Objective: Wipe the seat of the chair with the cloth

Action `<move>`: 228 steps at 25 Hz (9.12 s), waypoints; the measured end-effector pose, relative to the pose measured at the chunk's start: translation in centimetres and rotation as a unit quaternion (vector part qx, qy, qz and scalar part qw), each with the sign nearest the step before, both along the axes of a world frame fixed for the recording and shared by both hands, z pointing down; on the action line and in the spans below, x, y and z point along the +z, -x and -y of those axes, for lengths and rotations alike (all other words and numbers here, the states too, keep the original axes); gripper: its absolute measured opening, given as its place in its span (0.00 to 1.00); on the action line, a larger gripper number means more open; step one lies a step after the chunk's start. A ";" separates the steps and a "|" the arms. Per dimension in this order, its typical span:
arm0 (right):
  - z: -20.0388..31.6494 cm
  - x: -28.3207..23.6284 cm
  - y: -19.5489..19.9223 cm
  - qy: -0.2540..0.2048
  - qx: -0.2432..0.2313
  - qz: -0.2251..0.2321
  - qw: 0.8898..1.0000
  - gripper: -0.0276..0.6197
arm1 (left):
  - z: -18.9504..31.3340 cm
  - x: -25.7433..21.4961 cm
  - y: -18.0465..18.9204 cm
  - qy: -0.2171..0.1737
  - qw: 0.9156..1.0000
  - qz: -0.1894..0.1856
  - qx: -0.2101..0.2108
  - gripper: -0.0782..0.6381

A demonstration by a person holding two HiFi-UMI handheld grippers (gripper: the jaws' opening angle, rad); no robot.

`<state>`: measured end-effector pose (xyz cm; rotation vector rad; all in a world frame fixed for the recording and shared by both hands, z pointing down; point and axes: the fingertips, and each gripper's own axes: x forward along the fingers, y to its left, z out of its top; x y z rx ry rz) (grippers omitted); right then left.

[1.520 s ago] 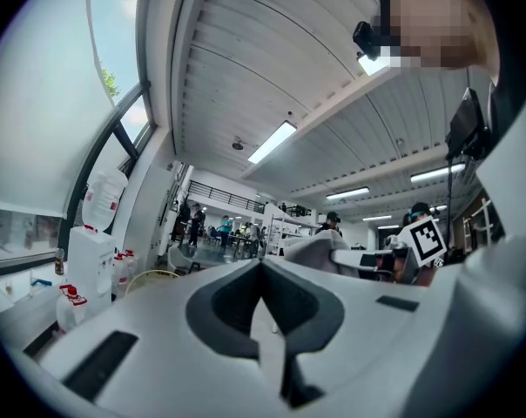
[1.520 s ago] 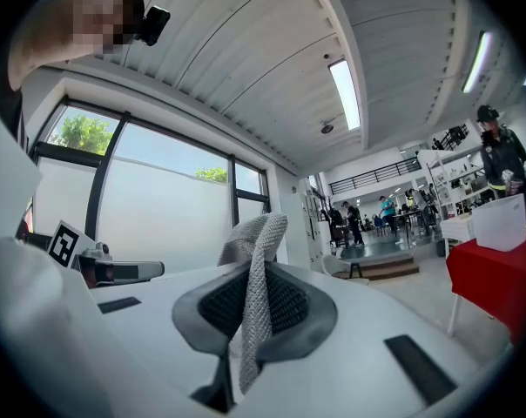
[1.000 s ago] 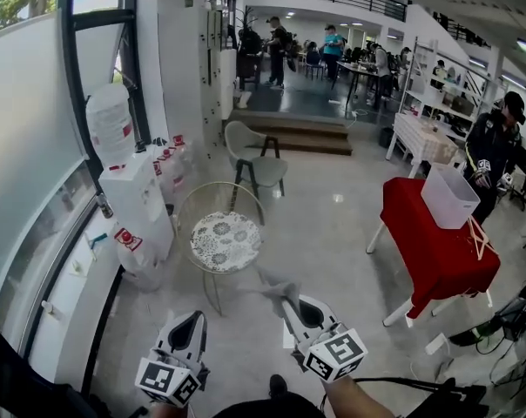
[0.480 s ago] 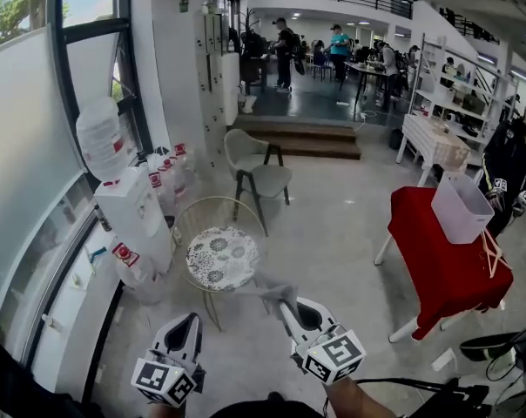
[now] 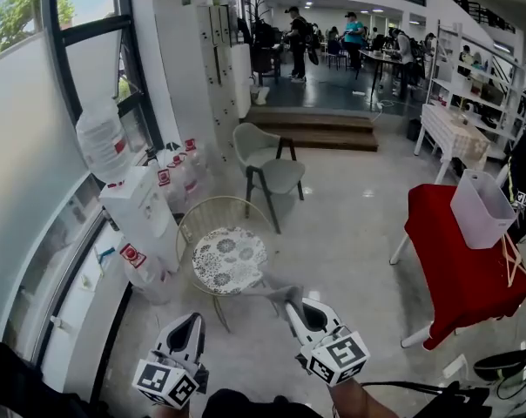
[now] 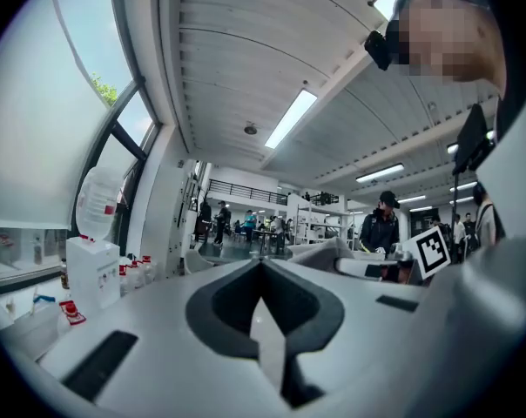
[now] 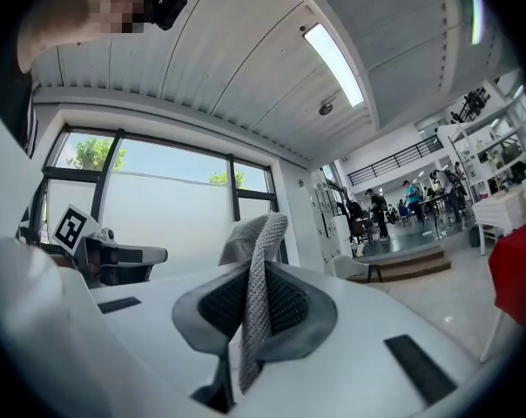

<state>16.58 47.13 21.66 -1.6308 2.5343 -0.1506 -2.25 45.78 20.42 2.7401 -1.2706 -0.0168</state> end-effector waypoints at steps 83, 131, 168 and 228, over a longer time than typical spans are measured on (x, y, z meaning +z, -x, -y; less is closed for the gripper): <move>52.2 0.7 3.3 0.025 -0.023 -0.014 0.999 0.08 | 51.3 2.8 1.0 0.035 0.999 -0.023 -0.021 0.12; 66.7 44.7 23.7 0.292 -0.210 -0.104 0.927 0.08 | 62.9 38.9 10.0 0.261 0.962 0.038 -0.073 0.12; 69.6 57.0 15.7 0.378 -0.100 -0.104 0.915 0.08 | 62.0 47.8 5.8 0.326 0.941 0.041 -0.077 0.12; 60.7 56.4 27.3 0.390 -0.191 -0.051 0.899 0.08 | 54.6 48.1 12.0 0.359 0.923 0.054 -0.124 0.12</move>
